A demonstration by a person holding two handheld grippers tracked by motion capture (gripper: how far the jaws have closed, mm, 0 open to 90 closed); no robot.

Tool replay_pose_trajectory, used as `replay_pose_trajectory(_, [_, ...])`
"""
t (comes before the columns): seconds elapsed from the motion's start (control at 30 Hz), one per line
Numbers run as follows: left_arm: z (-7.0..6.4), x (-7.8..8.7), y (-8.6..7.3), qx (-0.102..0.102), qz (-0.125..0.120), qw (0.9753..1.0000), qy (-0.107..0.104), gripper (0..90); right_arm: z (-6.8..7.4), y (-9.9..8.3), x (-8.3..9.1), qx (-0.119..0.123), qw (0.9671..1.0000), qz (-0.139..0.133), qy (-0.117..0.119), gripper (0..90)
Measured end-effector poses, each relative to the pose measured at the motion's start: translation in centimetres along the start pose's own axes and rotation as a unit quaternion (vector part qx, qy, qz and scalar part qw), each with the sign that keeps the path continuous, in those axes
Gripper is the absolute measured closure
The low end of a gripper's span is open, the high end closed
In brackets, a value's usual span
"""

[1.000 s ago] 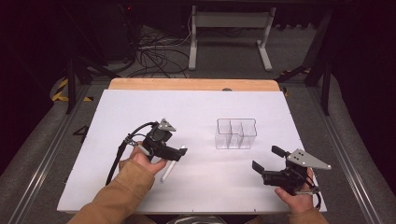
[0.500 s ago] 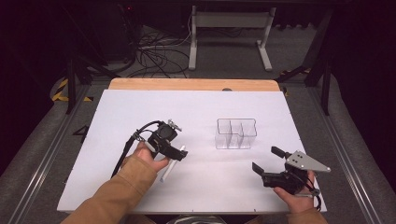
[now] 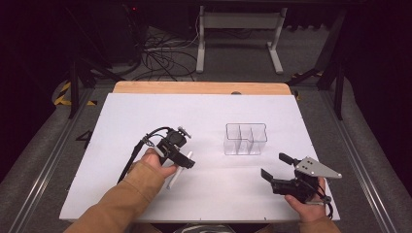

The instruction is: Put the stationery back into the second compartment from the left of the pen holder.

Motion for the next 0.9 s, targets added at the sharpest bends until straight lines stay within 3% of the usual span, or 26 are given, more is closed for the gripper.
replay_pose_trajectory(0.17, [-0.1,-0.3,0.1,0.003,0.001,0.9999,-0.015,33.4,0.0,0.0,0.0,-0.001,1.0,0.0,0.001,13.2])
replay_pose_trajectory(0.4, [0.1,-0.9,0.1,0.022,0.017,0.9996,-0.002,52.1,-0.1,0.0,0.0,-0.003,1.0,-0.002,0.001,13.2])
replay_pose_trajectory(0.77, [-0.1,-1.6,0.0,0.031,0.027,0.9991,0.01,65.3,0.0,0.0,0.1,-0.007,1.0,-0.003,0.005,13.2])
replay_pose_trajectory(0.9, [0.0,-2.1,-0.1,0.033,0.038,0.9985,0.021,66.3,-0.1,-0.1,0.0,-0.011,0.9999,0.001,0.004,13.3])
Point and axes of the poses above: each handheld gripper's, and its own axes: x roughly backward along the jaws, y roughly out of its top, z roughly to its left, the point moved 3 cm from there along -x, roughly forward along the jaws, and after that the axes turned 2 degrees about z, right-handed, at the moved point
